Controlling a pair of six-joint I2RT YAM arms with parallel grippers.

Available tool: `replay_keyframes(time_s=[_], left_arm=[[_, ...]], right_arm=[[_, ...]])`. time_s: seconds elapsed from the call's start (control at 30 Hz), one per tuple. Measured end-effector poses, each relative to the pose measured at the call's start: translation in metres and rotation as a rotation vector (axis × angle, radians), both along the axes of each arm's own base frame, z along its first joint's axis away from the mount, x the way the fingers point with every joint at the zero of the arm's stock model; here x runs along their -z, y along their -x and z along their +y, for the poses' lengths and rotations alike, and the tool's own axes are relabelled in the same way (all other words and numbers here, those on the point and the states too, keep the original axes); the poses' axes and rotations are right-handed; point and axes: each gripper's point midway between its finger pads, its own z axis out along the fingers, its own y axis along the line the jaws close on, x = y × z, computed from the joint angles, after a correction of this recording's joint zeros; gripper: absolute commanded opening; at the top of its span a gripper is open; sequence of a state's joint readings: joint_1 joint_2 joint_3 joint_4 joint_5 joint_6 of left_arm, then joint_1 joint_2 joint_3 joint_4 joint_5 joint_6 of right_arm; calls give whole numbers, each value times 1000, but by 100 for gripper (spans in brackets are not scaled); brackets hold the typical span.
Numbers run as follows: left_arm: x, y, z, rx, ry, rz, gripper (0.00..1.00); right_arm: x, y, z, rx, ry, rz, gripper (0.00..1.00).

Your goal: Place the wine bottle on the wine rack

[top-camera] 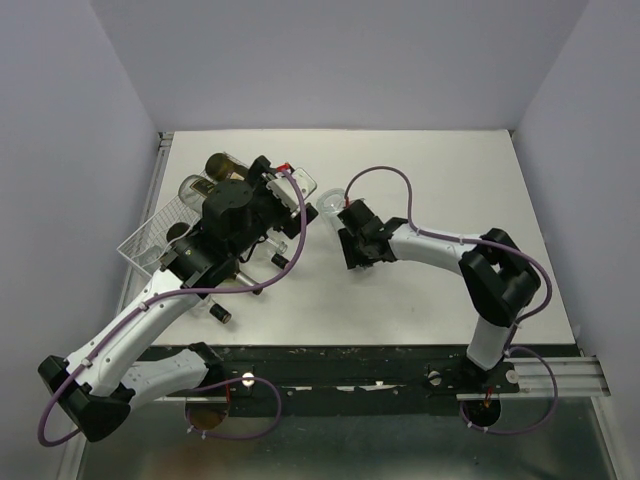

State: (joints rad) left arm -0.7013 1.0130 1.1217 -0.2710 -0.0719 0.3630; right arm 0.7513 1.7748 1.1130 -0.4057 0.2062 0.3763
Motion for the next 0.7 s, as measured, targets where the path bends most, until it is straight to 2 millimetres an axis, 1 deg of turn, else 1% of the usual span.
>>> replay_keyframes(time_s=[0.13, 0.2, 0.37, 0.4, 0.43, 0.47, 0.5, 0.53, 0.57, 0.6, 0.63, 0.7], left_arm=[[-3, 0, 3, -11, 4, -7, 99], [-4, 1, 4, -16, 6, -10, 99], [-10, 3, 8, -22, 18, -24, 99], [-11, 4, 8, -23, 21, -27, 99], [-12, 4, 9, -23, 22, -28, 99], [-13, 5, 9, -24, 24, -31, 99], [-14, 5, 10, -24, 25, -33, 99], [-15, 5, 10, -25, 27, -35, 99], [-16, 5, 10, -25, 27, -36, 99], [-17, 5, 10, -25, 29, -38, 99], [-18, 5, 10, -26, 30, -39, 99], [-19, 6, 11, -26, 31, -42, 99]], right_arm=[[9, -12, -1, 40, 49, -8, 62], [9, -18, 1, 63, 55, -14, 62], [10, -21, -1, 93, 65, -18, 62], [11, -21, -1, 97, 65, -19, 61], [11, -21, -1, 100, 65, -20, 57], [11, -22, -1, 104, 65, -20, 51], [11, -22, -1, 106, 64, -21, 41], [11, -22, 0, 107, 63, -23, 28], [11, -22, 1, 98, 62, -22, 20], [11, -23, 6, 97, 47, -31, 9], [11, -24, 5, 119, 46, -38, 1], [11, -25, 4, 123, 48, -41, 1]])
